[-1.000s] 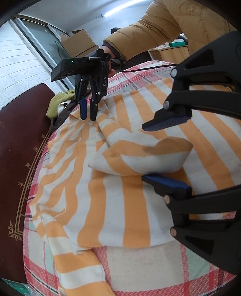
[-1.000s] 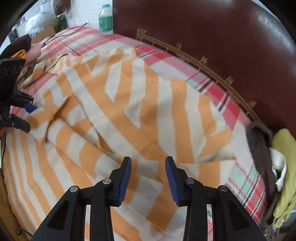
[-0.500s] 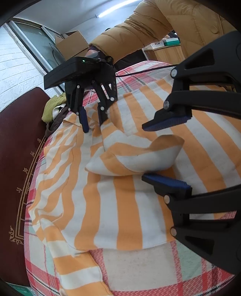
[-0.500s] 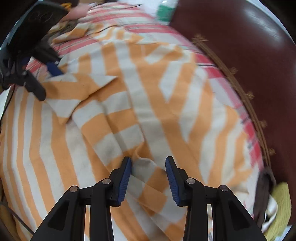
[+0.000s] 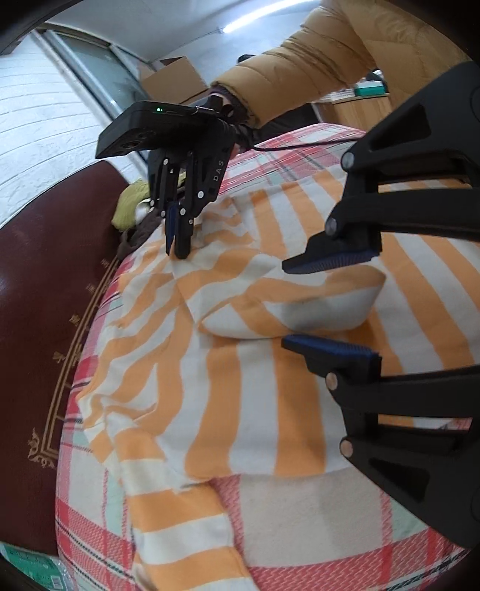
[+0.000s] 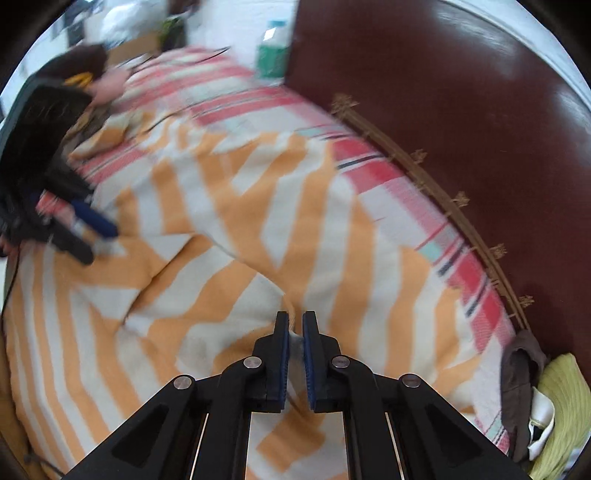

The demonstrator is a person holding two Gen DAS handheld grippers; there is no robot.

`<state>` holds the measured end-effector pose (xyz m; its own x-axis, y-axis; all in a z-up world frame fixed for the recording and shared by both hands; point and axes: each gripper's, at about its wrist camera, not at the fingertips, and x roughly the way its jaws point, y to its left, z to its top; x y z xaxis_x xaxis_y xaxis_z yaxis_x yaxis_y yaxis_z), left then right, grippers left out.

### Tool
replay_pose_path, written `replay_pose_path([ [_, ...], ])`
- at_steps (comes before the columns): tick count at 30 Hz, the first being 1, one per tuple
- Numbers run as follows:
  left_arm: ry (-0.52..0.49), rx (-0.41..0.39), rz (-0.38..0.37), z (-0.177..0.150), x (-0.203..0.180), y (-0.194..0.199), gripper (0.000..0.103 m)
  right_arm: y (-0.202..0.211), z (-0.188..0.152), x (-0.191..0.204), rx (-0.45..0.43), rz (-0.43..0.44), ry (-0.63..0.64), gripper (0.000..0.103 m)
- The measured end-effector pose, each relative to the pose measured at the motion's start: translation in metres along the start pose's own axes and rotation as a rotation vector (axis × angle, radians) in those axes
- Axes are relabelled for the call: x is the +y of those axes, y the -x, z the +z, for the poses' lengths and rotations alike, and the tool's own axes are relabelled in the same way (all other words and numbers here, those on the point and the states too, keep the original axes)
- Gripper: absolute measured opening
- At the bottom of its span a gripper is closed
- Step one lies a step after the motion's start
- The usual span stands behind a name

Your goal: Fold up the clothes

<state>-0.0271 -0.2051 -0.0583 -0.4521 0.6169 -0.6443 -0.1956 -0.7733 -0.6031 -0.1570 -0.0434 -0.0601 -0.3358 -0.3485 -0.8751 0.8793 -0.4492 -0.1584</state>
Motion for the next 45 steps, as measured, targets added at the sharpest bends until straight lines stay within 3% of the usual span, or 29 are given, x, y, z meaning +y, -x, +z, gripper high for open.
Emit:
replay_pose_path([
  [1, 0.013, -0.004, 0.001, 0.001, 0.003, 0.0, 0.036, -0.003, 0.004, -0.004, -0.007, -0.015, -0.033, 0.007],
  [3, 0.039, -0.011, 0.004, 0.004, 0.008, 0.0, 0.049, -0.012, 0.005, -0.013, -0.014, -0.016, -0.104, 0.007],
  [4, 0.05, -0.012, 0.008, 0.005, 0.011, -0.001, 0.061, -0.018, 0.006, -0.017, -0.017, -0.02, -0.139, 0.009],
  [5, 0.055, -0.006, 0.022, 0.005, 0.012, -0.002, 0.064, -0.025, 0.007, -0.021, -0.014, -0.034, -0.167, 0.015],
  [7, 0.042, 0.009, 0.042, 0.003, 0.011, -0.003, 0.064, -0.029, 0.001, -0.031, -0.003, -0.056, -0.202, 0.021],
  [8, 0.031, 0.017, 0.048, 0.002, 0.01, -0.004, 0.064, -0.025, -0.001, -0.034, -0.017, -0.073, -0.23, 0.031],
  [10, 0.0, 0.02, 0.051, -0.002, 0.006, -0.004, 0.064, -0.008, -0.006, -0.038, -0.074, -0.064, -0.296, 0.033],
  [14, -0.018, 0.001, 0.088, -0.006, 0.005, 0.0, 0.064, 0.029, -0.024, -0.017, -0.191, 0.144, -0.352, 0.037],
  [17, 0.002, -0.024, 0.11, -0.007, 0.01, 0.004, 0.064, 0.031, -0.037, 0.019, -0.194, 0.268, -0.335, 0.037],
  [19, 0.019, -0.038, 0.113, -0.008, 0.014, 0.007, 0.064, 0.025, -0.04, 0.046, -0.17, 0.293, -0.292, 0.037],
  [22, 0.042, -0.062, 0.117, -0.012, 0.019, 0.017, 0.064, 0.013, -0.034, 0.072, -0.15, 0.262, -0.253, 0.037],
  [23, 0.053, -0.069, 0.119, -0.015, 0.021, 0.022, 0.064, 0.009, -0.032, 0.077, -0.142, 0.252, -0.254, 0.034],
  [24, 0.064, -0.075, 0.121, -0.017, 0.023, 0.026, 0.064, 0.005, -0.027, 0.08, -0.135, 0.234, -0.255, 0.021],
  [25, 0.075, -0.081, 0.124, -0.02, 0.025, 0.031, 0.064, 0.003, -0.023, 0.081, -0.133, 0.215, -0.253, 0.015],
  [27, 0.092, -0.092, 0.136, -0.025, 0.03, 0.041, 0.064, 0.001, -0.015, 0.082, -0.137, 0.193, -0.258, 0.008],
  [30, 0.113, -0.112, 0.148, -0.032, 0.037, 0.055, 0.065, 0.008, 0.002, 0.072, -0.202, 0.251, -0.314, 0.008],
  [34, 0.148, -0.154, 0.142, -0.038, 0.046, 0.072, 0.065, -0.004, 0.032, 0.071, -0.209, 0.354, -0.349, 0.019],
  [35, 0.144, -0.163, 0.164, -0.039, 0.047, 0.077, 0.065, -0.008, 0.034, 0.071, -0.208, 0.365, -0.367, 0.034],
  [36, 0.14, -0.173, 0.185, -0.041, 0.048, 0.082, 0.065, -0.011, 0.036, 0.071, -0.207, 0.376, -0.385, 0.04],
  [42, 0.117, -0.232, 0.313, -0.05, 0.055, 0.114, 0.065, -0.006, 0.027, 0.065, -0.316, 0.481, -0.501, 0.04],
  [45, 0.106, -0.261, 0.377, -0.054, 0.058, 0.129, 0.065, -0.017, 0.027, 0.088, -0.22, 0.4, -0.42, 0.04],
])
